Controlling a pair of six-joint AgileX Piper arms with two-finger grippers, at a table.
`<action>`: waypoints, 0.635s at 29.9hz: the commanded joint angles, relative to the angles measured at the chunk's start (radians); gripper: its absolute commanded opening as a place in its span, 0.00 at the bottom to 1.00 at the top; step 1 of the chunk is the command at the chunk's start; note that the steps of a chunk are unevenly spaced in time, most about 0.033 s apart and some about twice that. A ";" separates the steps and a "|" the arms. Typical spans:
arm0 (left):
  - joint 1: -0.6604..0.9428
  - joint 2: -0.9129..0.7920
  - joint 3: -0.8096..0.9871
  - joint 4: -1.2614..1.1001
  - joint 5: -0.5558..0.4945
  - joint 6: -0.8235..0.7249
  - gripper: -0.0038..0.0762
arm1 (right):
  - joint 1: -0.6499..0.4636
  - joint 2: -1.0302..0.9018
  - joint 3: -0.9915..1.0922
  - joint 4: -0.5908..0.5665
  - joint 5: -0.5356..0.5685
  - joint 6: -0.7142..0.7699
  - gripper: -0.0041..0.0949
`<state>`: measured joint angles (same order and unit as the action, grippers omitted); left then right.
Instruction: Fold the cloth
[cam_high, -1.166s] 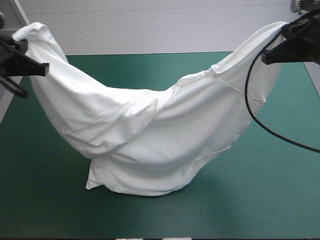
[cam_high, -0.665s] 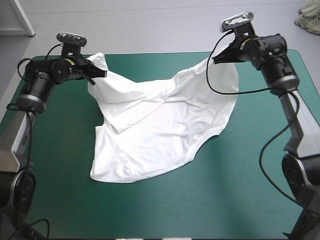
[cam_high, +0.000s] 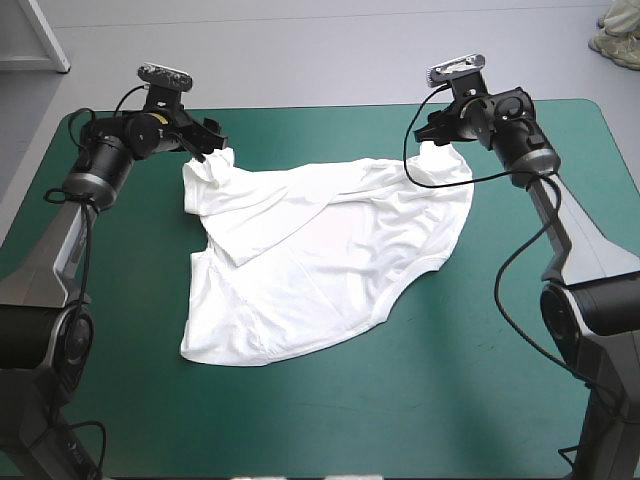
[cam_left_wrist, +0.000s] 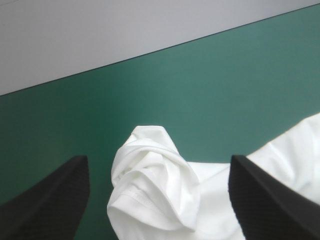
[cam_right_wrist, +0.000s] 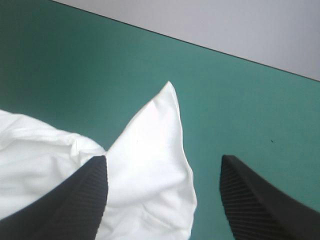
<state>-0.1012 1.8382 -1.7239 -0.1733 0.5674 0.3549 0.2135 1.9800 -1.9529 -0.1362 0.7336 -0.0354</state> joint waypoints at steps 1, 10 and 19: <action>-0.004 -0.132 -0.107 -0.012 0.084 0.001 0.76 | -0.007 -0.152 -0.031 -0.020 0.089 0.005 0.67; -0.004 -0.311 -0.160 -0.015 0.468 -0.138 0.75 | -0.007 -0.288 -0.026 -0.006 0.448 0.035 0.66; -0.024 -0.400 -0.046 -0.012 0.718 -0.170 0.73 | -0.007 -0.416 0.164 0.162 0.448 0.044 0.60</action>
<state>-0.1057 1.5073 -1.8105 -0.1733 1.2467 0.1968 0.2126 1.6547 -1.8466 0.0103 1.2128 0.0114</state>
